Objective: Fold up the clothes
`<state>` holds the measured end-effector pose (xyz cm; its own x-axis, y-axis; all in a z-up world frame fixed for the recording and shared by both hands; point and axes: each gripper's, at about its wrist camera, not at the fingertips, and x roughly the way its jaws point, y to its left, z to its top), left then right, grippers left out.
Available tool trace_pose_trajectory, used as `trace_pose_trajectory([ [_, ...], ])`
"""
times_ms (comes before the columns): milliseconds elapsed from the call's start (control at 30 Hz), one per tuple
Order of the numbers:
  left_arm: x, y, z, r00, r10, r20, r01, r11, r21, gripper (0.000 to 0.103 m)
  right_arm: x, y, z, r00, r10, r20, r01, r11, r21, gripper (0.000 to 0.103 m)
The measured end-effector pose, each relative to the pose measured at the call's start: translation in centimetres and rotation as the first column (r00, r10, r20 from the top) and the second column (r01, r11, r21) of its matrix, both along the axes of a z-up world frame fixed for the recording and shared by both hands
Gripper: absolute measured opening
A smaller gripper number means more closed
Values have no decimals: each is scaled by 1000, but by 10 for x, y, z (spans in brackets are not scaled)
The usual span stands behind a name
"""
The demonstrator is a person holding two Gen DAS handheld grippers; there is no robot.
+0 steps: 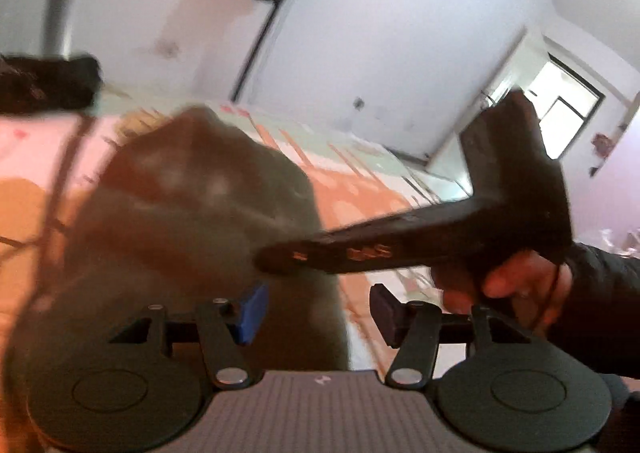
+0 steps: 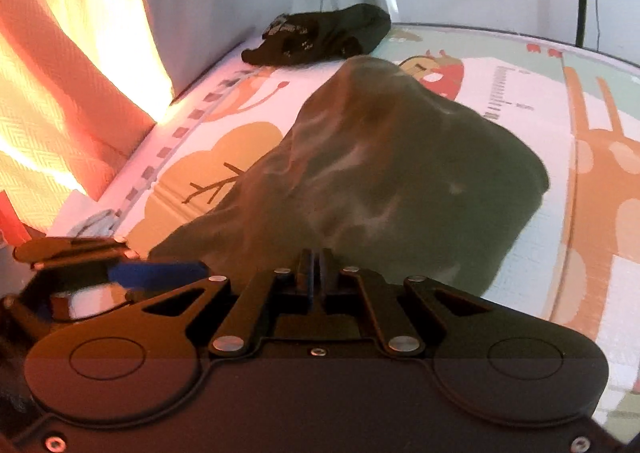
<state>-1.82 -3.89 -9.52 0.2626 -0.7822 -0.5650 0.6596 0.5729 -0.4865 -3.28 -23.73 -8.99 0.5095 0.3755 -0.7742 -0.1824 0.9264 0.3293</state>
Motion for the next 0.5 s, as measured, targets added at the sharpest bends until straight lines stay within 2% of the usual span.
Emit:
trace_pose_trajectory([
  [67, 7, -14, -11, 1000, -2, -19, 2, 999, 46, 57, 10, -4, -9, 999, -15, -34, 16, 1000, 15, 0],
  [133, 16, -23, -25, 999, 29, -46, -24, 994, 104, 47, 16, -8, -18, 998, -27, -56, 28, 999, 23, 0],
  [167, 20, -27, -32, 997, 45, -60, -37, 991, 132, 46, 19, -9, -23, 998, -35, -57, 36, 999, 15, 0],
  [300, 38, -17, -48, 981, 90, -175, -71, 991, 110, 49, 29, -17, -41, 996, -70, -54, 73, 996, 50, 0],
  [400, 39, -10, -54, 972, 111, -207, -91, 990, 103, 51, 38, -18, -49, 996, -86, -37, 89, 994, 60, 0],
  [500, 35, -11, -51, 977, 115, -182, -93, 988, 124, 53, 47, -27, -54, 994, -104, -41, 108, 990, 96, 0],
])
